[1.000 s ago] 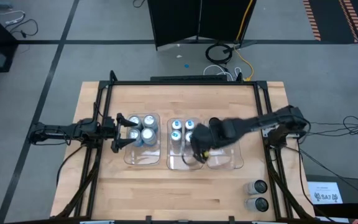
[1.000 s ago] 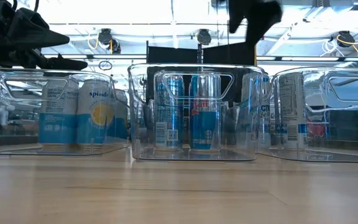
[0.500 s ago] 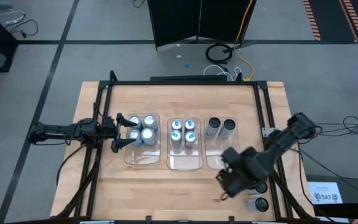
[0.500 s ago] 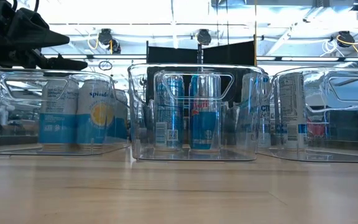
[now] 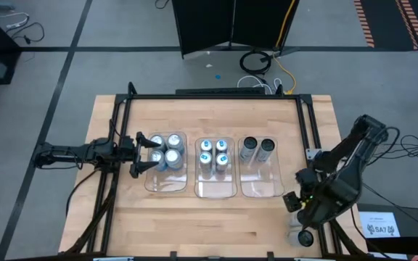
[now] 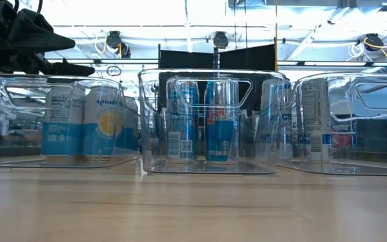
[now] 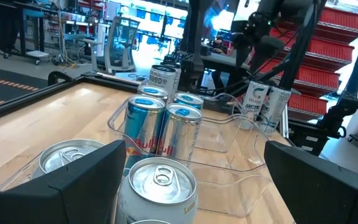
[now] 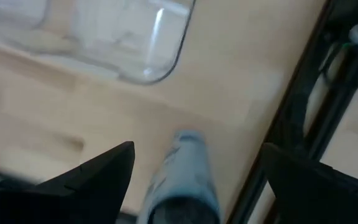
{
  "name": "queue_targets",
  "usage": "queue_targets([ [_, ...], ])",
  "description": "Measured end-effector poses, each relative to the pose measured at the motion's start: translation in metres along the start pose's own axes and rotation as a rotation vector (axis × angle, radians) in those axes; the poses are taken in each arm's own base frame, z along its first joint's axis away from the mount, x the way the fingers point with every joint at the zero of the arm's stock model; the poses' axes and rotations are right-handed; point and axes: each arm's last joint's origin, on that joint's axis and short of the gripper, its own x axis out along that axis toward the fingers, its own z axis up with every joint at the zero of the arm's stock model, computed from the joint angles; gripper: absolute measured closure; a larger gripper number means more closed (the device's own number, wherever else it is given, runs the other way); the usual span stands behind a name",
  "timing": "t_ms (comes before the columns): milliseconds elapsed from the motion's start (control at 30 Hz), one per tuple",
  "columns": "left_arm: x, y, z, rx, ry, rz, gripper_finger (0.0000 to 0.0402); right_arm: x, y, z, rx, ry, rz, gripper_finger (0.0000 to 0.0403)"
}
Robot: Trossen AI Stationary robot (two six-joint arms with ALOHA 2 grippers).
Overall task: Sort soda cans
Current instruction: Put the top white-blue soda can into the right transparent bin
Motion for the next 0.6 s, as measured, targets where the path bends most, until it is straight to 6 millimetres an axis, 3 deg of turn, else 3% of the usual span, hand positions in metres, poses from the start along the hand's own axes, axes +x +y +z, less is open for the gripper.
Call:
queue_targets([
  [100, 0.0, 0.0, 0.0, 0.0, 0.0, 0.0, 0.0012, -0.008, -0.003, 0.003, 0.01, 0.052, 0.073, 0.0062],
  [233, 0.0, 0.0, 0.0, 0.0, 0.0, 0.0, 0.0012, -0.009, -0.006, 0.003, 0.044, 0.092, 0.033, 0.0062],
  [600, 0.0, 0.0, 0.0, 0.0, -0.001, 0.0, 0.0012, 0.031, 0.003, -0.022, 0.014, 0.182, 0.033, 0.0062],
])
